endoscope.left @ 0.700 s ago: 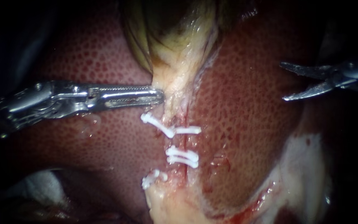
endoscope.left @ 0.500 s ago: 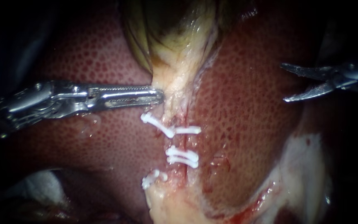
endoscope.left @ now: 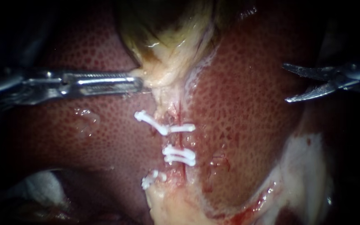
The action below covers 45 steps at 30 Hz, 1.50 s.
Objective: Go to the cutting position right tube
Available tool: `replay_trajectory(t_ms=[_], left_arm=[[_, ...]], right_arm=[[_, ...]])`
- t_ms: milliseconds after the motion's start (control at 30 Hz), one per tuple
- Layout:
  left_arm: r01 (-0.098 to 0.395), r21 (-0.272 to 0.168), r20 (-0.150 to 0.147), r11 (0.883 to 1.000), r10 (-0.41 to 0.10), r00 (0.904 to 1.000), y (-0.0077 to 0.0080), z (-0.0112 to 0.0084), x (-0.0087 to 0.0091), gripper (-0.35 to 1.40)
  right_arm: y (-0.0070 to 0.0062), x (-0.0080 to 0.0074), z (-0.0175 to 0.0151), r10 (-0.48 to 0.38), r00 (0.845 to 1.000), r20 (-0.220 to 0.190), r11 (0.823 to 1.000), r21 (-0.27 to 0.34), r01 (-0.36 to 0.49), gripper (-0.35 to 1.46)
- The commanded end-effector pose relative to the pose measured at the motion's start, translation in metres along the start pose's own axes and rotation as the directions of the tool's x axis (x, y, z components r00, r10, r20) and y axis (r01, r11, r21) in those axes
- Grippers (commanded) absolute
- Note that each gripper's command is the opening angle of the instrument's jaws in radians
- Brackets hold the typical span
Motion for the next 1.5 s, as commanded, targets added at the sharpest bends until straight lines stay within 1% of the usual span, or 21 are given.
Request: replay_trajectory(t_ms=[33, 167, 233, 533, 600, 700, 800, 900, 967, 1133, 1367, 1500], left_arm=[[-0.01, 0.004, -0.017, 1.0, 0.01, 0.9998, 0.0001, -0.0007, 0.0006, -0.35], [-0.027, 0.007, -0.039, 1.0, 0.027, 0.9989, 0.0009, -0.0023, 0.0021, -0.35], [-0.036, 0.008, -0.041, 0.999, 0.036, 0.9985, 0.0013, -0.0026, 0.0025, -0.35], [-0.036, 0.01, -0.041, 0.999, 0.036, 0.9985, 0.0014, -0.0026, 0.0024, -0.35], [-0.036, 0.01, -0.042, 0.999, 0.036, 0.9985, 0.0014, -0.0026, 0.0024, -0.35], [-0.036, 0.01, -0.042, 0.999, 0.036, 0.9985, 0.0014, -0.0026, 0.0023, -0.35], [-0.036, 0.011, -0.042, 0.999, 0.037, 0.9985, 0.0014, -0.0026, 0.0023, -0.35], [-0.037, 0.011, -0.042, 0.999, 0.037, 0.9984, 0.0013, -0.0025, 0.0022, -0.35], [-0.037, 0.011, -0.042, 0.999, 0.037, 0.9984, 0.0013, -0.0025, 0.0022, -0.35], [-0.037, 0.012, -0.042, 0.999, 0.037, 0.9984, 0.0013, -0.0025, 0.0021, -0.35], [-0.037, 0.012, -0.042, 0.999, 0.038, 0.9984, 0.0014, -0.0025, 0.002, -0.35], [-0.038, 0.013, -0.042, 0.999, 0.038, 0.9984, 0.0014, -0.0024, 0.002, -0.35]], right_arm=[[0.0, 0.0, 0.0, 0.0, 1.0, 0.0, 1.0, 0.0, 0.0, 1.43], [0.0, 0.0, 0.0, 0.0, 1.0, 0.0, 1.0, 0.0, 0.0, 1.43], [0.0, 0.0, 0.0, 0.0, 1.0, 0.0, 1.0, 0.0, 0.0, 1.43], [-0.0001, -0.0002, 0.0002, -0.008, 1.0, 0.001, 1.0, -0.001, 0.008, 1.43], [-0.0002, -0.0005, 0.0007, -0.004, 1.0, -0.002, 1.0, -0.005, 0.004, 1.43], [-0.0006, -0.0012, 0.0018, 0.002, 1.0, 0.002, 1.0, 0.005, -0.002, 1.43], [-0.0012, -0.0023, 0.0036, 0.011, 1.0, 0.015, 1.0, 0.021, -0.011, 1.43], [-0.0021, -0.0038, 0.0061, 0.022, 0.999, 0.024, 0.999, 0.043, -0.023, 1.43], [-0.0028, -0.0049, 0.0081, 0.024, 0.999, 0.038, 0.998, 0.058, -0.026, 1.43], [-0.0047, -0.0076, 0.013, 0.04, 0.998, 0.057, 0.994, 0.097, -0.045, 1.43], [-0.0072, -0.0107, 0.0193, 0.053, 0.995, 0.083, 0.988, 0.142, -0.064, 1.43], [-0.008, -0.0122, 0.0219, 0.063, 0.994, 0.091, 0.983, 0.165, -0.078, 1.43]])
